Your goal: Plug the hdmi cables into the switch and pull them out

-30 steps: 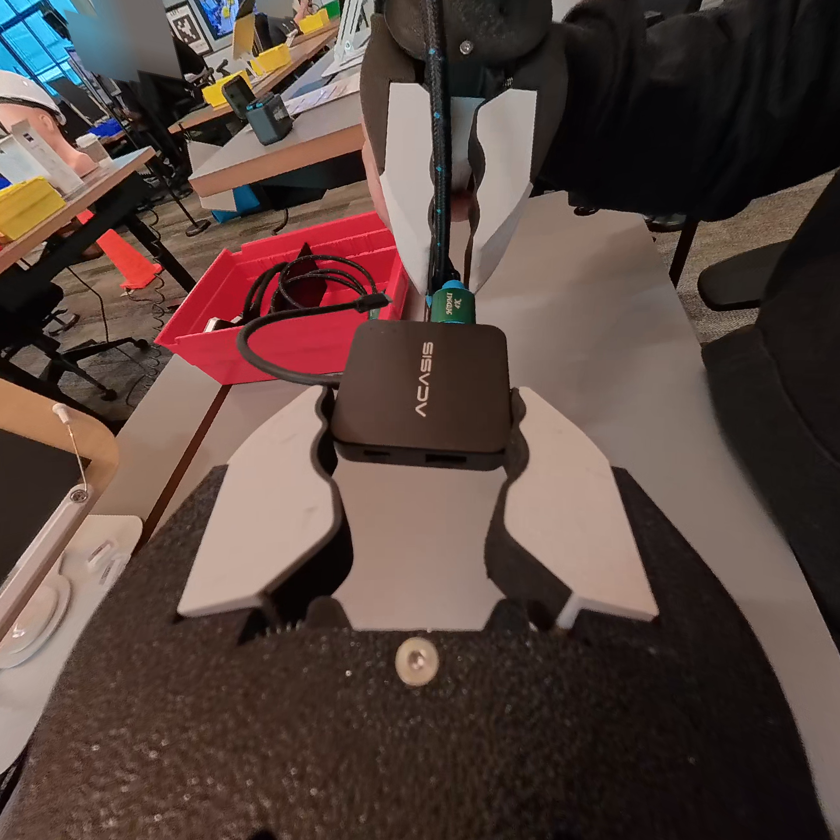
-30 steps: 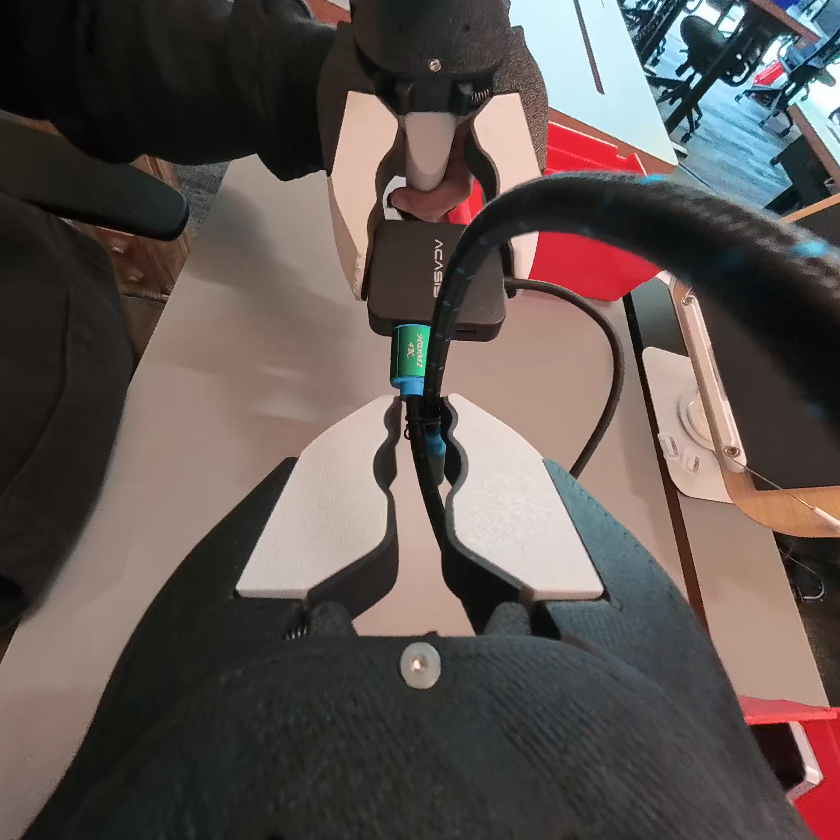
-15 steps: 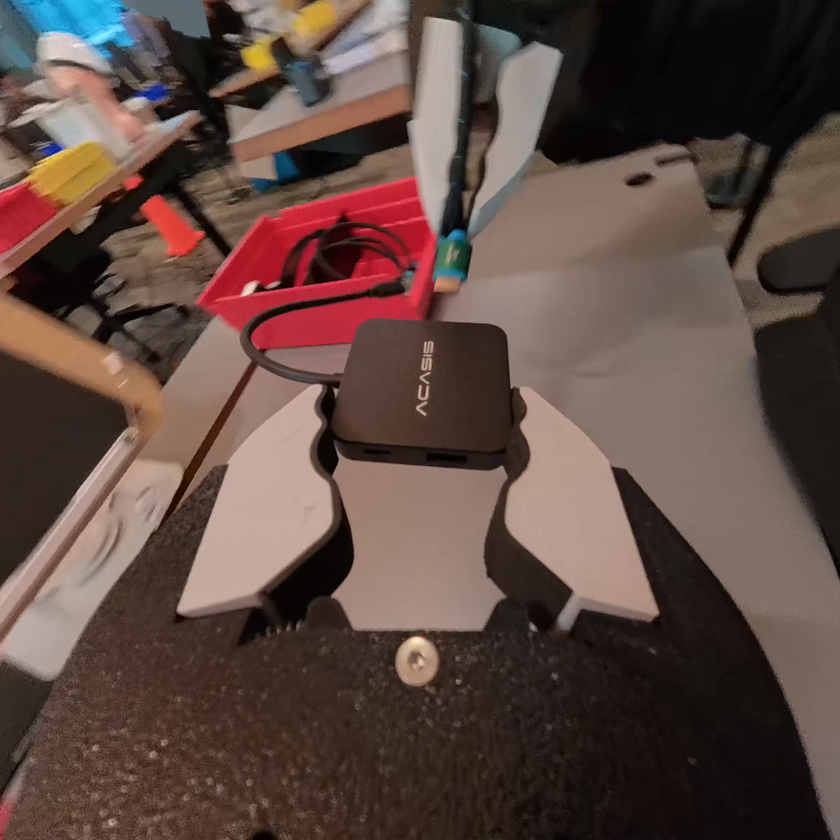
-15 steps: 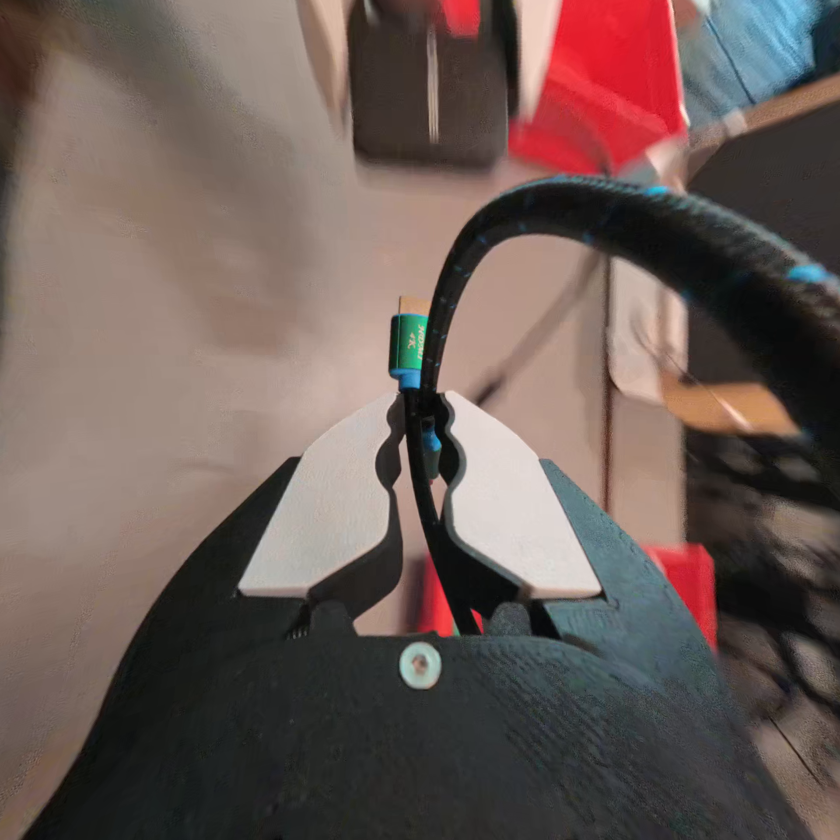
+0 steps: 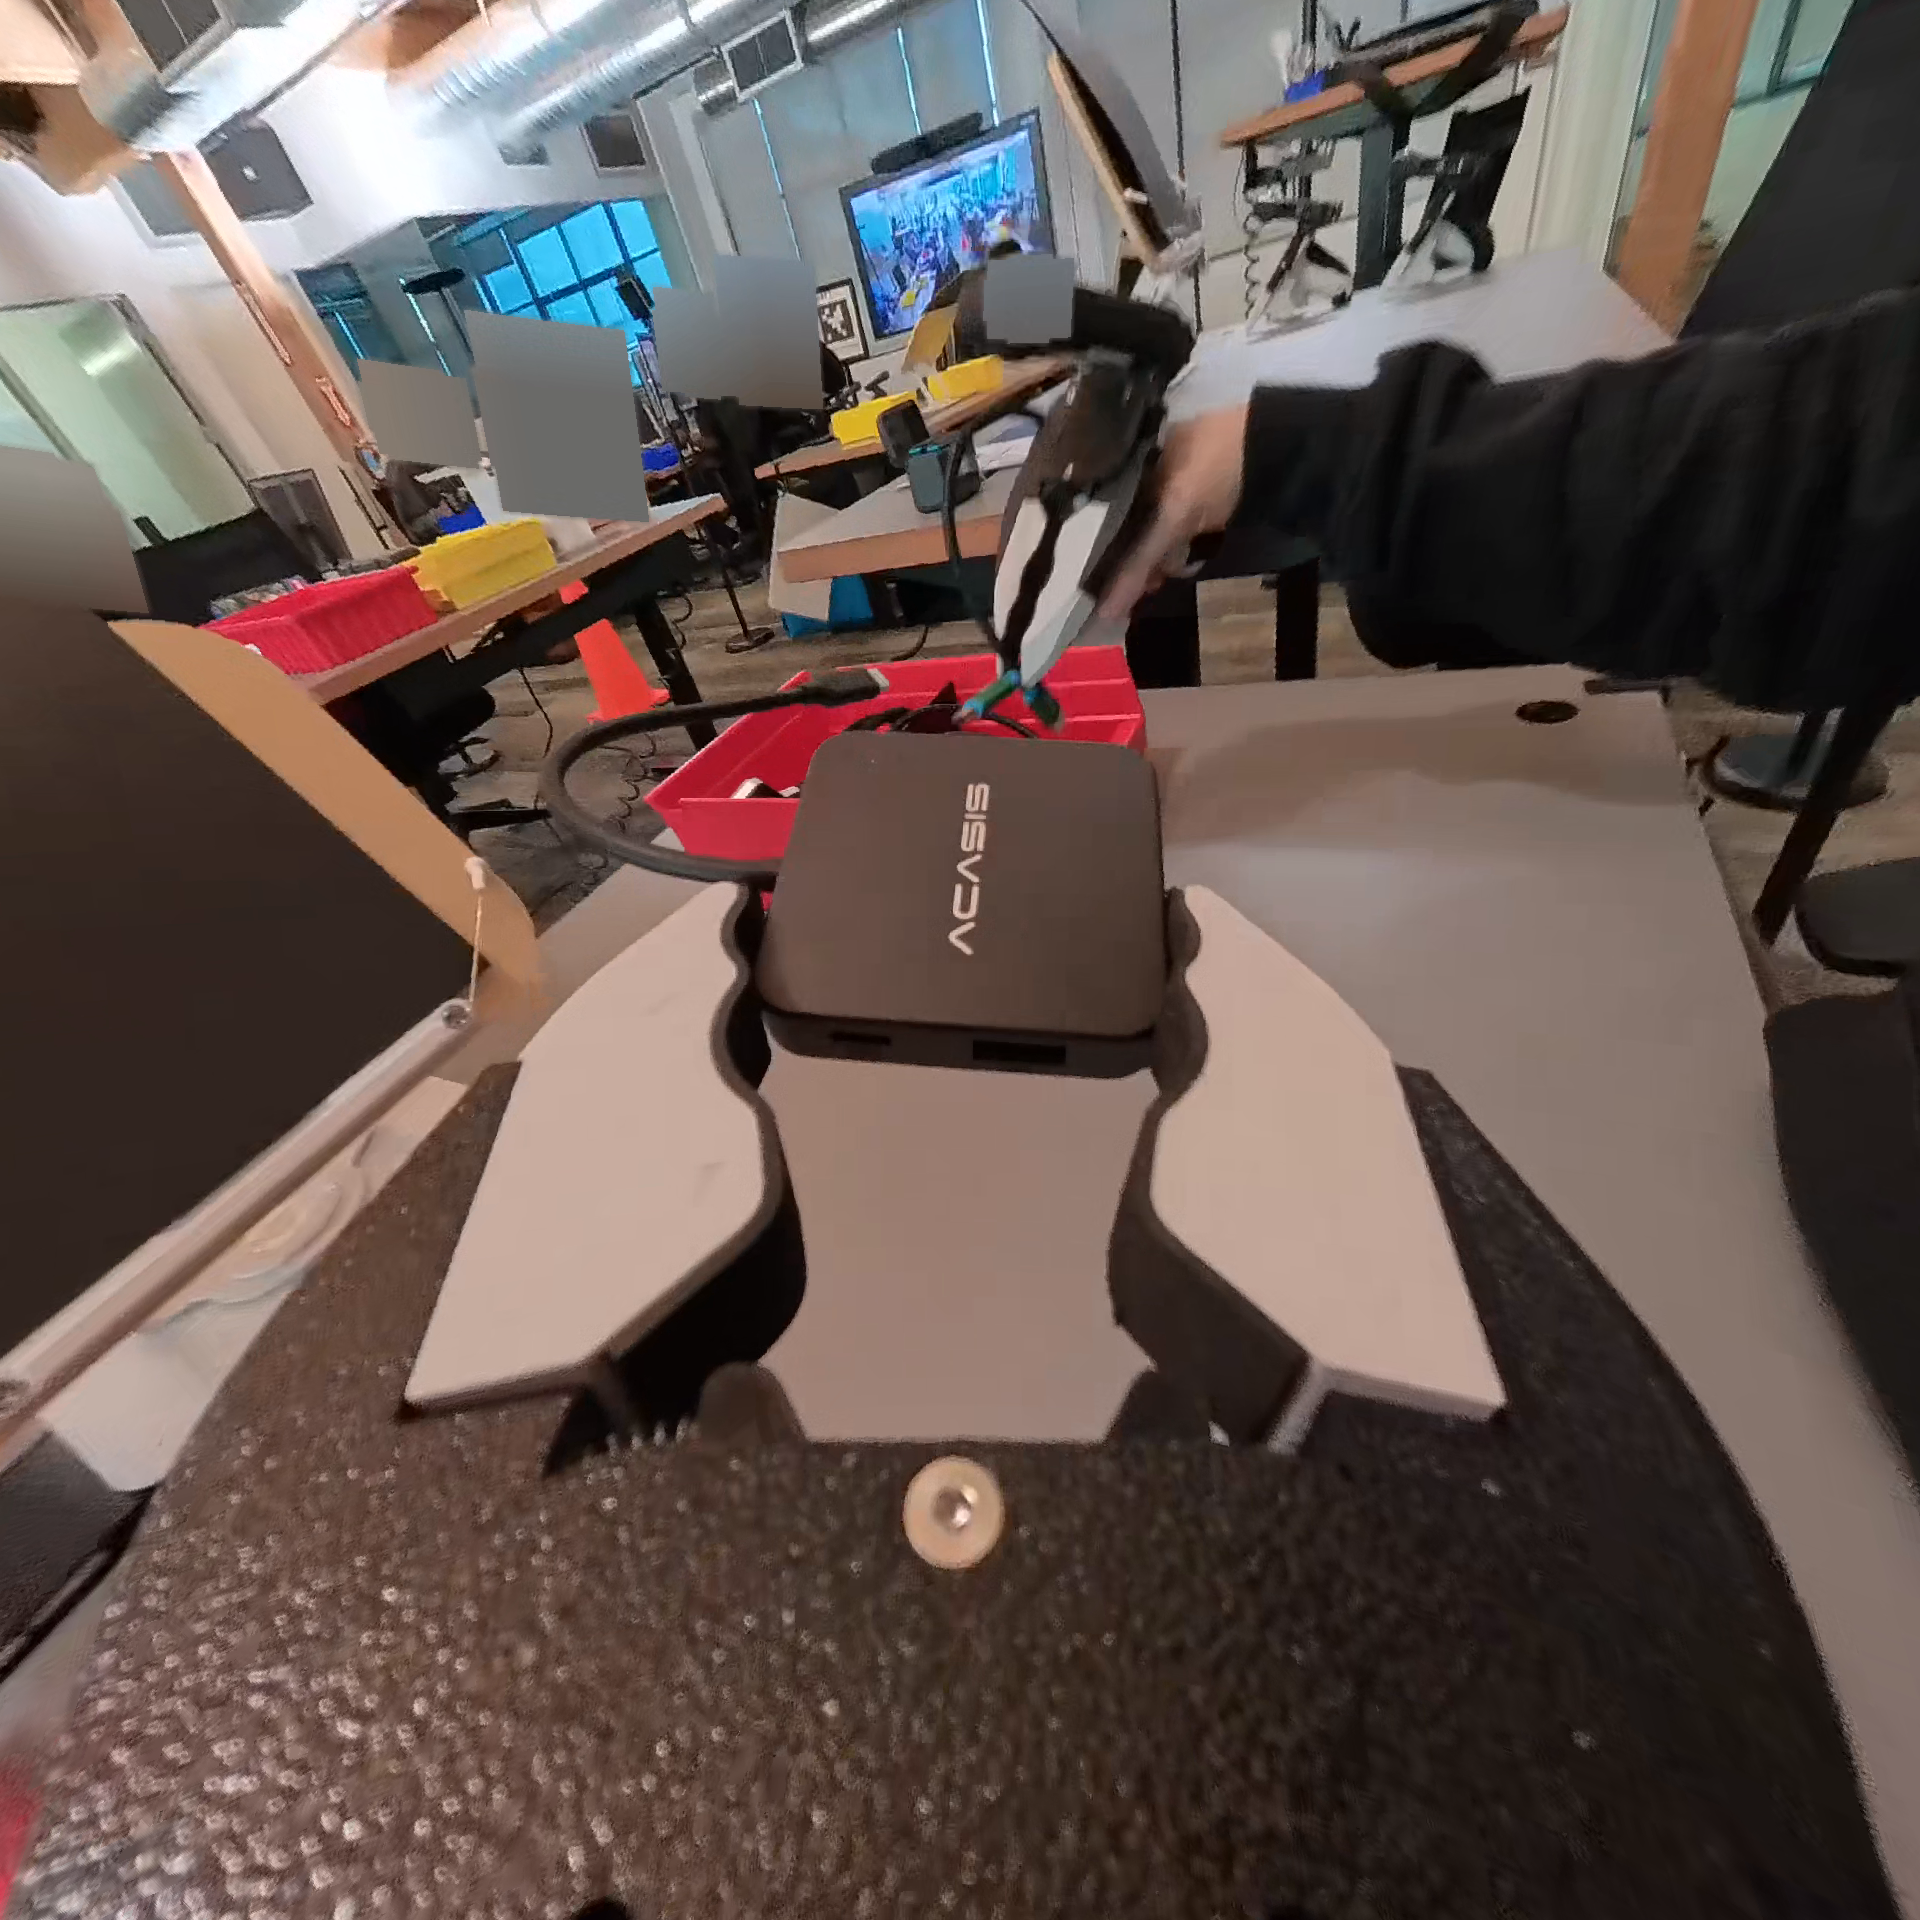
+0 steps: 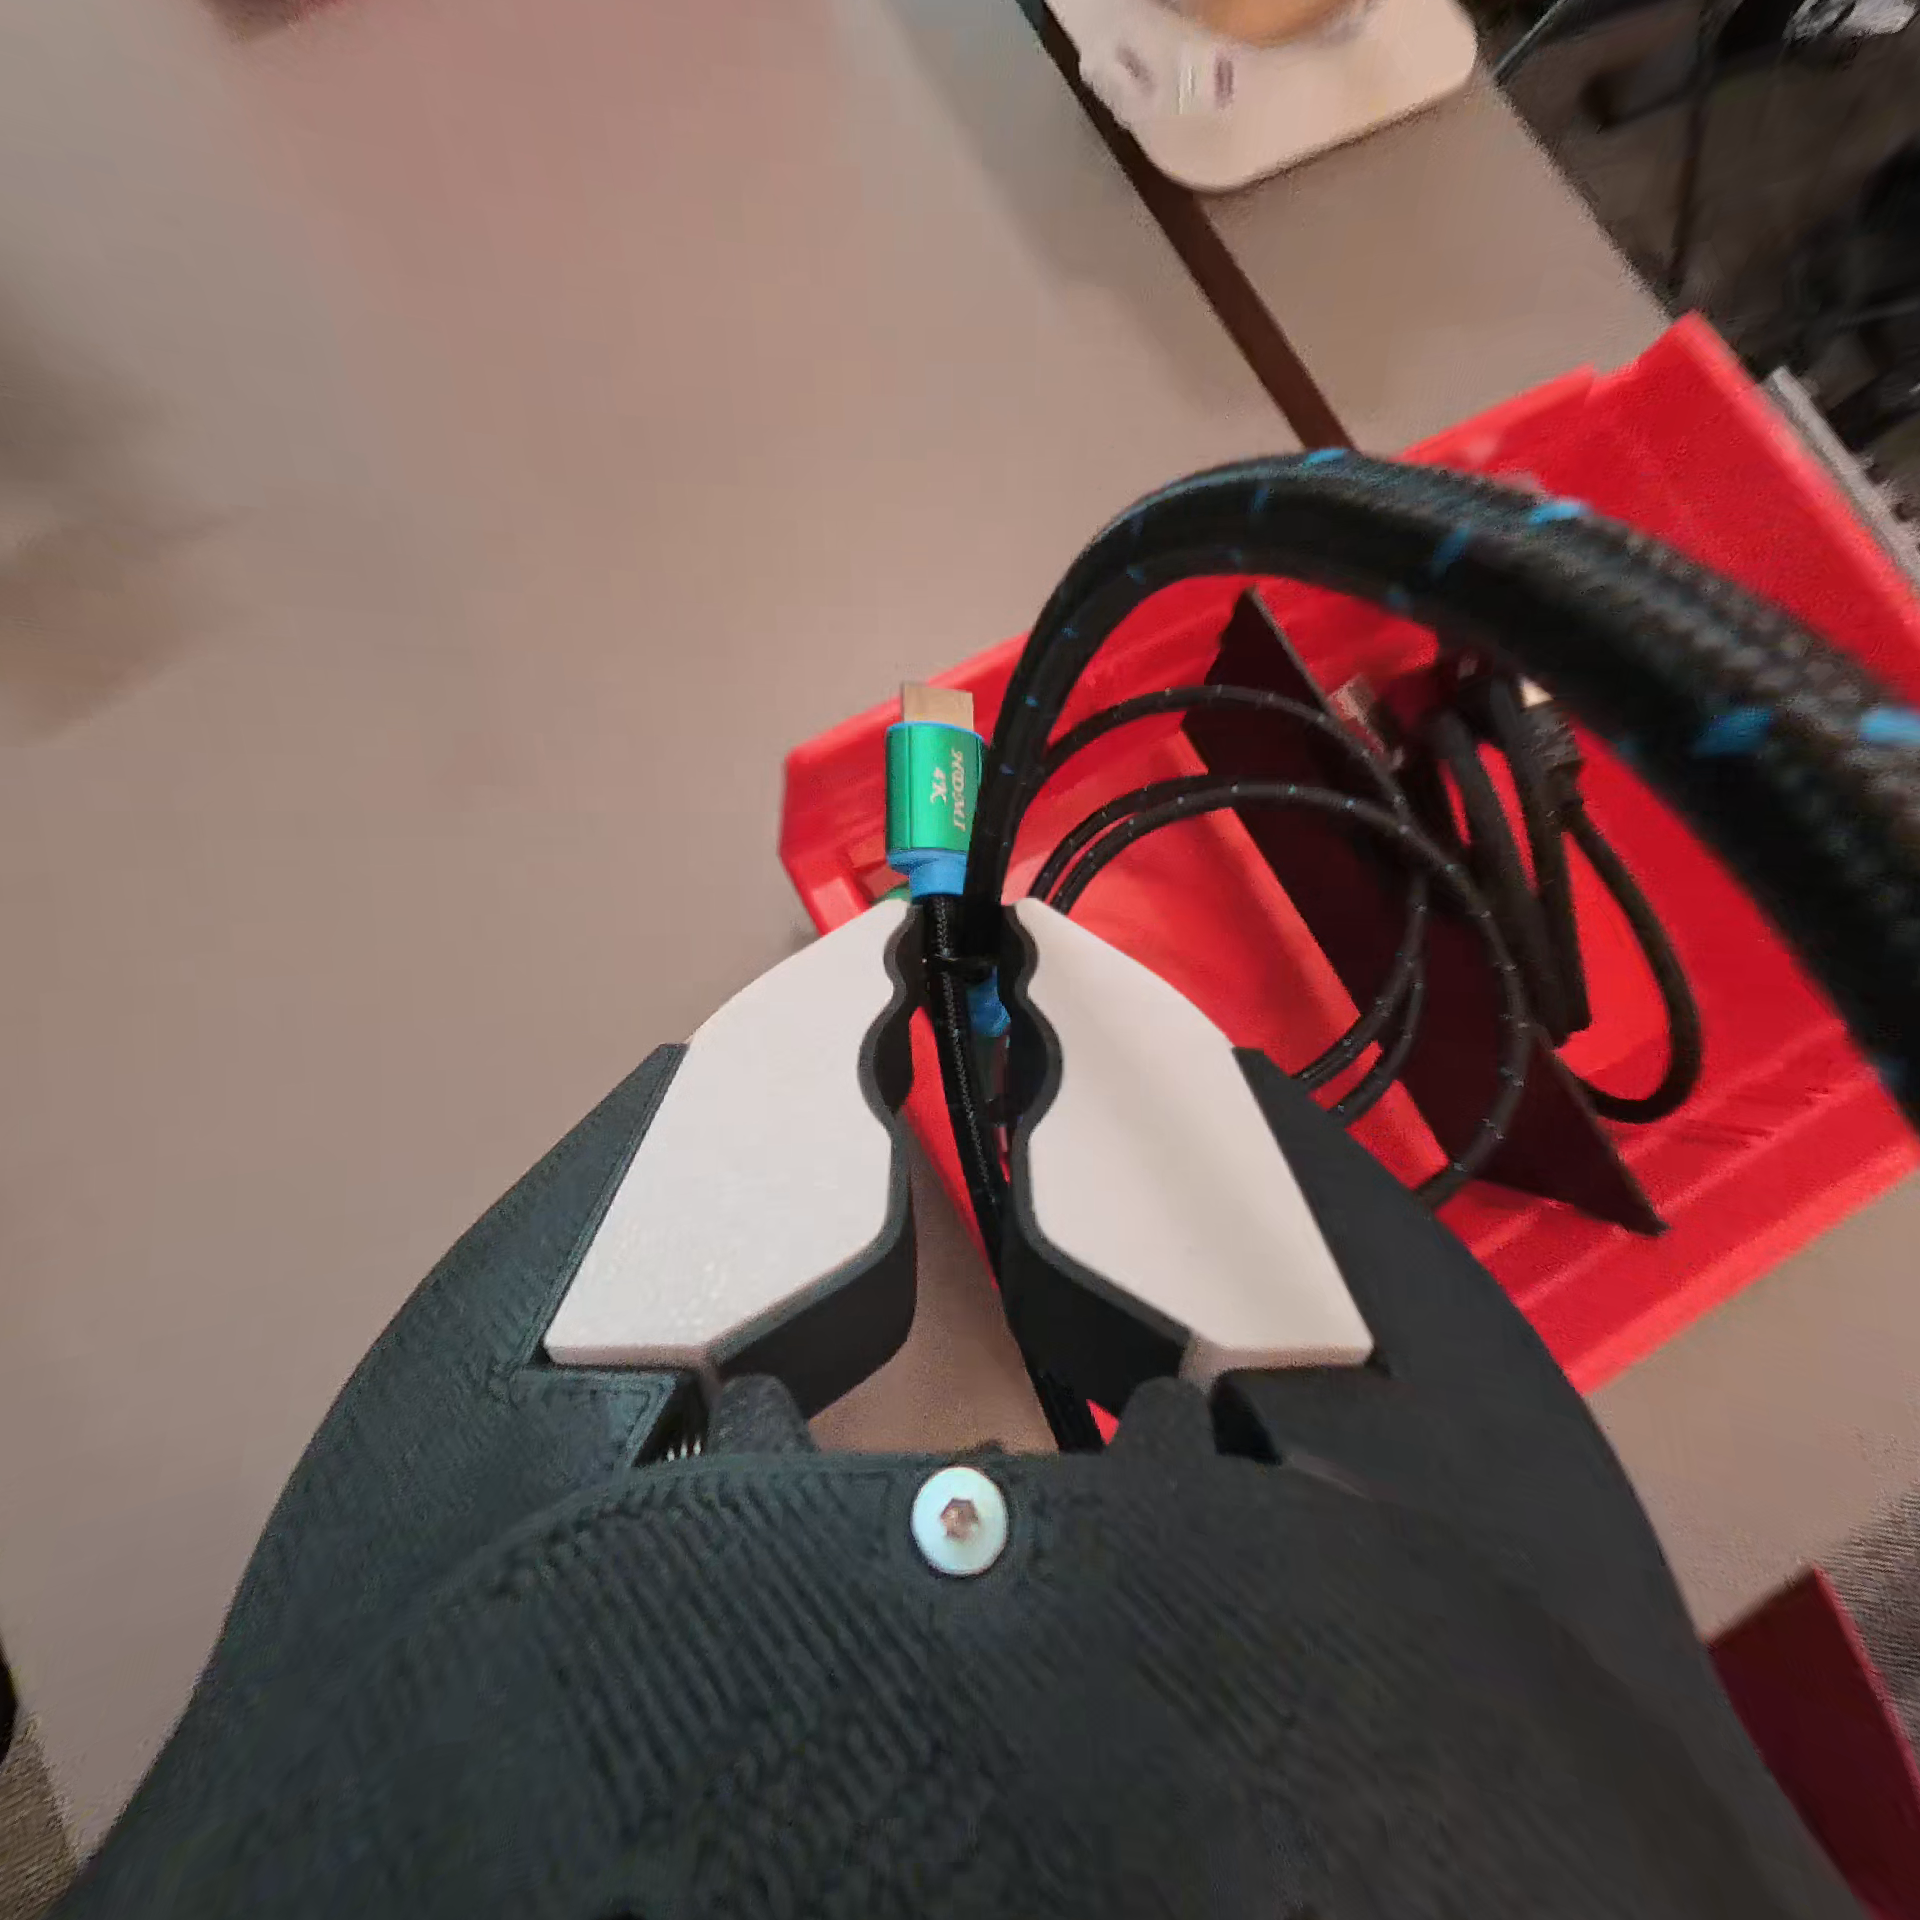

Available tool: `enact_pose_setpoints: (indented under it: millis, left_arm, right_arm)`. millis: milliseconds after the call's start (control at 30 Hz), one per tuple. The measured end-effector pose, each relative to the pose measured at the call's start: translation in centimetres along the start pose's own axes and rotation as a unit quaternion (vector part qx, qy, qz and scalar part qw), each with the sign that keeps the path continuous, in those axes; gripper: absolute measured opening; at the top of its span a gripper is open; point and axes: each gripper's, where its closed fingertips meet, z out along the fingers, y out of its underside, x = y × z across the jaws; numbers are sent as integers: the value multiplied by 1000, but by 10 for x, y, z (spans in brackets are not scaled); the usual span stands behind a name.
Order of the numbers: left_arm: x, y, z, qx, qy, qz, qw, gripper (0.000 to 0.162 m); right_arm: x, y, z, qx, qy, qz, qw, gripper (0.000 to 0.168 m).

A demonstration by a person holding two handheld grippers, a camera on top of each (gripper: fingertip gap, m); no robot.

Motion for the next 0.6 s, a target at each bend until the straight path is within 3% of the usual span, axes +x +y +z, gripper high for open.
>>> enact_pose_setpoints:
  millis: [200, 300, 367, 500, 600]
  left_arm:
    - [9, 16, 5, 0, 8, -31, 999, 72]
    - [11, 21, 2, -6, 2, -46, 999, 72]
    - [11, 23, -1, -5, -3, -51, 999, 72]
    - [9, 25, -4, -6, -11, -50, 999, 72]
    - [9, 24, 1, 3, -12, -37, 999, 72]
  right_arm:
    - [18, 25, 51, -7, -71, 88, 994, 14]
    - [13, 38, 59, -32, -116, 140, 983, 38]
    - [14, 42, 56, -36, -115, 143, 982, 52]
    - [19, 47, 32, -43, -64, 113, 991, 56]
    - [11, 4, 8, 54, -8, 89, 995, 57]
